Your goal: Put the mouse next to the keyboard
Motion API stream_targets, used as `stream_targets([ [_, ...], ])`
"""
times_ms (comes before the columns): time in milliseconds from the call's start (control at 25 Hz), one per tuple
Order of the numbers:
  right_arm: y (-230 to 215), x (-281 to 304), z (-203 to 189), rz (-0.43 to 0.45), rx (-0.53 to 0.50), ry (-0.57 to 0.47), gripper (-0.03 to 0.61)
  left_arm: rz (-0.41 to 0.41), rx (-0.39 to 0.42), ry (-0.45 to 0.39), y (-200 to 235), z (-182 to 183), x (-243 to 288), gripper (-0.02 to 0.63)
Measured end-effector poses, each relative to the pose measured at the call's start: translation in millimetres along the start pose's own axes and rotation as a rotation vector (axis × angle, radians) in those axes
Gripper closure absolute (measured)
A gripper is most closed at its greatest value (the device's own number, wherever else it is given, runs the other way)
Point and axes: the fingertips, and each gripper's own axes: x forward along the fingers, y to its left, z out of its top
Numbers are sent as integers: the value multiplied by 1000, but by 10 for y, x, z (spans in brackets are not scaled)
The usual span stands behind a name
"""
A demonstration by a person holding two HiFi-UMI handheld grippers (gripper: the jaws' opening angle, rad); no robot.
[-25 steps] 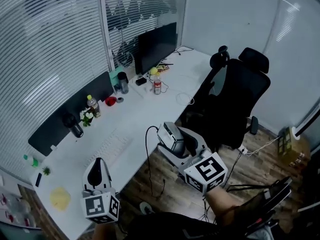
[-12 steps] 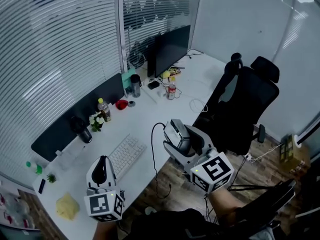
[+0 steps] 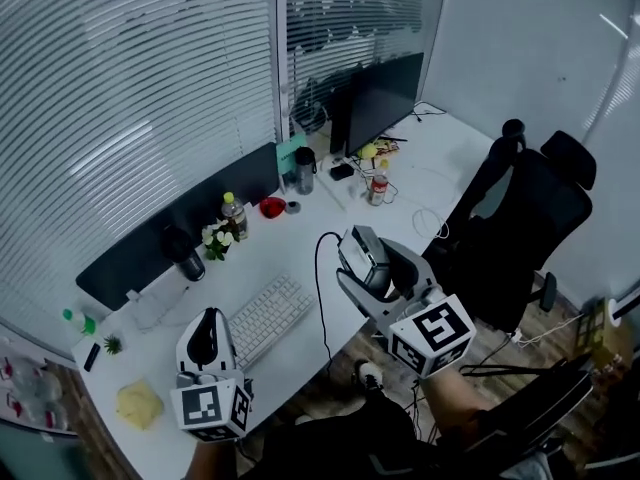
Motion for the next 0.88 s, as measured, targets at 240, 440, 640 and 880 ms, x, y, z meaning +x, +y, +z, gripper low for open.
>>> stream_targets([
  [240, -244, 414, -66, 146, 3, -12, 278, 163, -13, 21, 8, -17, 228, 581],
  [440, -532, 703, -53, 255, -1, -22, 278, 282, -18, 30, -59, 84, 418, 581],
  [640, -819, 923, -142, 319, 14, -18, 278, 344, -15, 46, -227, 68, 573, 581],
  [880, -1023, 1188, -247, 355, 31, 15, 278, 404, -21, 40, -261, 97, 676, 581],
])
